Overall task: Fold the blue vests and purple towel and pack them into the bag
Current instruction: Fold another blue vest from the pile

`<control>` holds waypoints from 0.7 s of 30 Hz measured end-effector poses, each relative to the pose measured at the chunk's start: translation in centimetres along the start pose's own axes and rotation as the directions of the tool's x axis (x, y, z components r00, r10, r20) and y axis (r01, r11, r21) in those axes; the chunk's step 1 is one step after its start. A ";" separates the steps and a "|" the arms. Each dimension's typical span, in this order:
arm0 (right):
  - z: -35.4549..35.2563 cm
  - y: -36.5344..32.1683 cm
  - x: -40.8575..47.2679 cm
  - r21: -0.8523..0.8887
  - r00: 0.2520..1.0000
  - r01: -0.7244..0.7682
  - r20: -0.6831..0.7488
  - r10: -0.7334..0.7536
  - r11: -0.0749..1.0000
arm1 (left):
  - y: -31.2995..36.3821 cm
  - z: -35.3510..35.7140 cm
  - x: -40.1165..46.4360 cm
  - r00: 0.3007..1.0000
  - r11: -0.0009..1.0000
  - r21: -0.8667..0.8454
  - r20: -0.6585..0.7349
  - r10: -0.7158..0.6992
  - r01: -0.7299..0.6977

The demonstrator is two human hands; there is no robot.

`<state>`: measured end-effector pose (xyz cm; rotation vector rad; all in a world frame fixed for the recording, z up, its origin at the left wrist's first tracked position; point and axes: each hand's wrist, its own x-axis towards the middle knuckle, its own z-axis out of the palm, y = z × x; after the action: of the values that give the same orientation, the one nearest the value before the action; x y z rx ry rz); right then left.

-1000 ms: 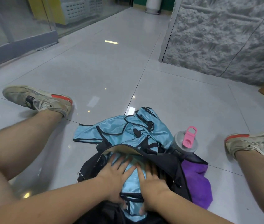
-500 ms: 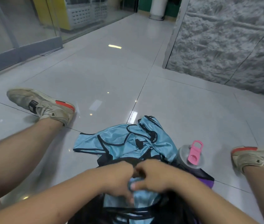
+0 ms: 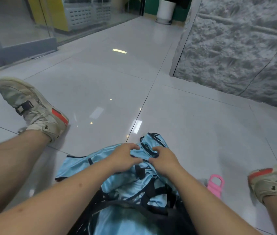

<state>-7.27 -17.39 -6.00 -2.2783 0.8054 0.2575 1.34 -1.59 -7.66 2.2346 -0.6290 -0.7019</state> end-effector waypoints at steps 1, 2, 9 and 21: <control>0.8 0.8 1.0 -0.082 0.998 -0.051 -0.026 0.049 0.995 | -0.6 0.7 0.6 0.999 1.000 0.008 0.029 -0.016 0.016; 1.7 1.6 1.9 -0.154 0.994 -0.107 -0.047 0.101 0.982 | -1.2 1.4 1.2 0.997 0.999 0.025 0.065 -0.038 0.036; 3.9 4.3 3.4 -0.307 0.963 -0.268 -0.106 0.247 0.913 | -3.7 3.7 4.4 0.978 0.983 0.074 0.108 -0.178 0.171; 5.2 -1.9 -0.9 0.163 0.990 0.139 -0.016 -0.139 0.977 | -0.7 2.1 3.0 0.900 0.710 -0.577 0.110 -0.422 0.404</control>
<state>-6.54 -12.39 -8.40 -2.1689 0.6412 0.1173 2.38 -3.93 -10.31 1.7835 0.1356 -0.9313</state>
